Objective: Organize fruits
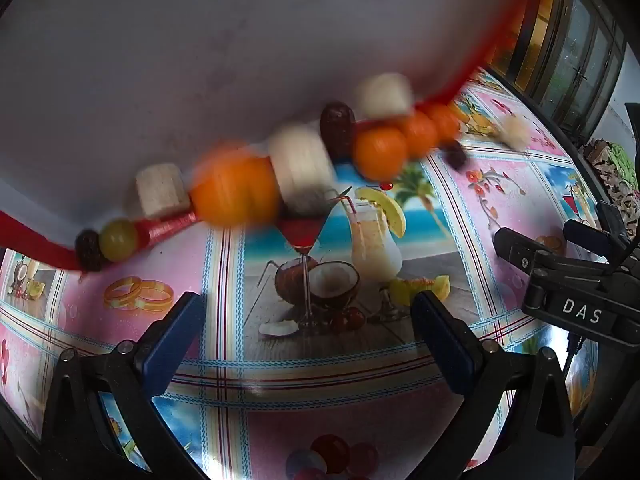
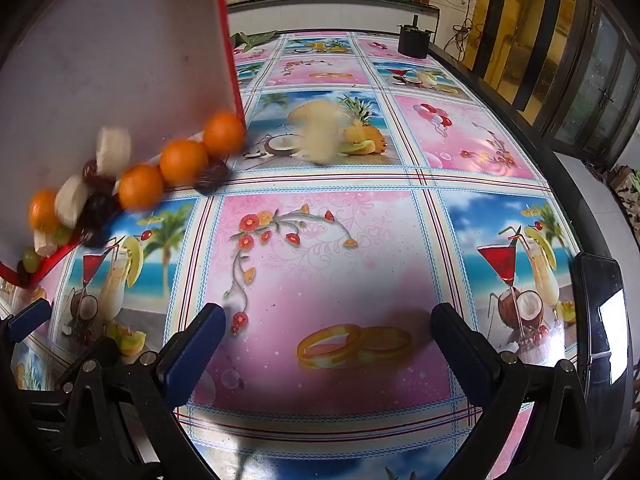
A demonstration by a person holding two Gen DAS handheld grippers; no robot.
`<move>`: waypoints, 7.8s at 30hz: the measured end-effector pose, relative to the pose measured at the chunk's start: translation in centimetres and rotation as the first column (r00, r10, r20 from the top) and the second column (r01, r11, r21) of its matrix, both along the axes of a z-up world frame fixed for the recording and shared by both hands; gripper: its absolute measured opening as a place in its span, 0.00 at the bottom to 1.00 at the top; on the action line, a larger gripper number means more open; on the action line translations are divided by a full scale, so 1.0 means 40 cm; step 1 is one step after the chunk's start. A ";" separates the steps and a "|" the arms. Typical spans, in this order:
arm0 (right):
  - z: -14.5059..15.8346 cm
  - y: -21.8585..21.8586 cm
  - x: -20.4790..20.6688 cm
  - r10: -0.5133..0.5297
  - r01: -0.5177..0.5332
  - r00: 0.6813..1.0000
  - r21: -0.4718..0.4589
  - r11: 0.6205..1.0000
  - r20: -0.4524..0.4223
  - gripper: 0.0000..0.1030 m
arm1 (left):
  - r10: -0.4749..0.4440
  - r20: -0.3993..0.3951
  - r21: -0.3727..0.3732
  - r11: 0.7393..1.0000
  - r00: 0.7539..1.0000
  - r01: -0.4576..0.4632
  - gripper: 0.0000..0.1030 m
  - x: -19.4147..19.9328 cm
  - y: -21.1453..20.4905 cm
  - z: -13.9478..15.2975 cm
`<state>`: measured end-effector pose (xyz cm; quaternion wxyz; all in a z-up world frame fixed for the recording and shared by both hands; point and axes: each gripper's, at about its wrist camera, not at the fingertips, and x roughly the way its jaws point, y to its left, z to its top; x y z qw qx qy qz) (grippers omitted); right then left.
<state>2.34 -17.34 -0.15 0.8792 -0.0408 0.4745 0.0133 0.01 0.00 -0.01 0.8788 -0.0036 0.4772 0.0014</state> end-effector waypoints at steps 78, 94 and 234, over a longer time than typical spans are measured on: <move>0.172 0.042 -0.247 0.209 -0.226 0.970 0.143 0.963 0.128 0.94 | 0.023 0.051 -0.069 0.997 0.998 -0.020 1.00 -0.254 0.160 0.097; 0.155 -0.029 -0.196 0.179 -0.190 0.980 0.153 0.970 0.085 0.78 | -0.270 0.001 -0.133 0.954 0.963 0.268 0.48 -0.191 -0.029 0.074; 0.153 0.291 -0.105 0.516 -0.514 0.854 0.283 0.810 0.073 0.71 | 0.093 0.109 -0.137 0.988 0.990 -0.078 0.69 -0.218 0.287 0.163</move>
